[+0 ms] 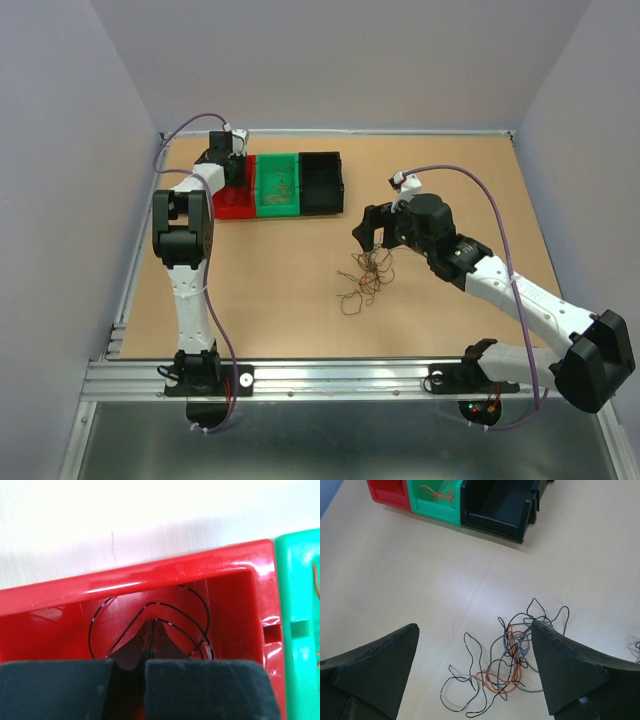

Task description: Untangle the cables

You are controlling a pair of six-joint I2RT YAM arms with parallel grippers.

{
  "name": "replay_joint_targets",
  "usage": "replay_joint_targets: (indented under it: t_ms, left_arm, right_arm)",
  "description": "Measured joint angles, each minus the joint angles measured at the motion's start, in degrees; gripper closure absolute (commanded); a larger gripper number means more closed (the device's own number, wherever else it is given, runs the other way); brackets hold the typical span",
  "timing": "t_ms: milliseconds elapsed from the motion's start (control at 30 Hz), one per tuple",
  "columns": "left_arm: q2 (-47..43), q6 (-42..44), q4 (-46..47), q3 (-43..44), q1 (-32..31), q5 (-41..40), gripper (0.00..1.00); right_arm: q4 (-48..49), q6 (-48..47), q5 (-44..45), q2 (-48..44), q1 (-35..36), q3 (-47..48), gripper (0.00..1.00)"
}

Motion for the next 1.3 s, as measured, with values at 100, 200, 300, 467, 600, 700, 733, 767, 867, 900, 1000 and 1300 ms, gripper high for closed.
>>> replay_joint_targets:
  t_ms: [100, 200, 300, 467, 600, 700, 733, 767, 867, 900, 1000, 1300]
  left_arm:
    - [0.0, -0.2, 0.0, 0.0, -0.1, -0.3, 0.96]
    - [-0.1, -0.2, 0.0, 0.0, -0.1, -0.4, 0.90]
    - [-1.9, -0.1, -0.5, -1.9, -0.1, -0.4, 0.78]
    - [-7.6, -0.1, -4.2, -4.0, -0.2, 0.3, 0.55]
    - [-11.1, 0.1, -6.1, -3.6, -0.2, 1.7, 0.43]
    - [-11.3, 0.2, -7.5, -2.6, -0.2, 2.1, 0.41]
    - [-11.3, 0.2, -8.0, -2.6, -0.2, 2.3, 0.41]
    - [-11.3, 0.3, -8.6, -2.6, -0.2, 2.6, 0.39]
    - [-11.3, 0.5, -10.8, -2.4, -0.2, 3.9, 0.39]
    - [-11.3, 0.5, -11.4, -2.1, -0.2, 4.3, 0.39]
    - [-11.3, 0.6, -14.9, 0.2, -0.1, 5.5, 0.37]
    - [-10.7, 2.5, -24.7, 14.9, 3.2, 11.3, 0.37]
  right_arm:
    - [0.0, 0.0, 0.0, 0.0, 0.0, 0.0, 0.02]
    - [0.0, 0.0, 0.0, 0.0, 0.0, 0.0, 0.02]
    - [0.0, 0.0, 0.0, 0.0, 0.0, 0.0, 0.02]
    - [0.0, 0.0, 0.0, 0.3, 0.0, 0.0, 0.02]
    - [0.0, 0.0, 0.0, 0.3, 0.0, 0.0, 0.02]
    - [0.0, 0.0, 0.0, 0.3, 0.0, 0.0, 0.02]
    - [0.0, 0.0, 0.0, 0.3, 0.0, 0.0, 0.02]
    - [0.0, 0.0, 0.0, 0.3, 0.0, 0.0, 0.02]
    - [0.0, 0.0, 0.0, 0.3, 0.0, 0.0, 0.02]
    - [0.0, 0.0, 0.0, 0.3, 0.0, 0.0, 0.02]
    - [0.0, 0.0, 0.0, 0.3, 0.0, 0.0, 0.02]
    - [0.0, 0.0, -0.2, 0.3, 0.0, 0.0, 0.02]
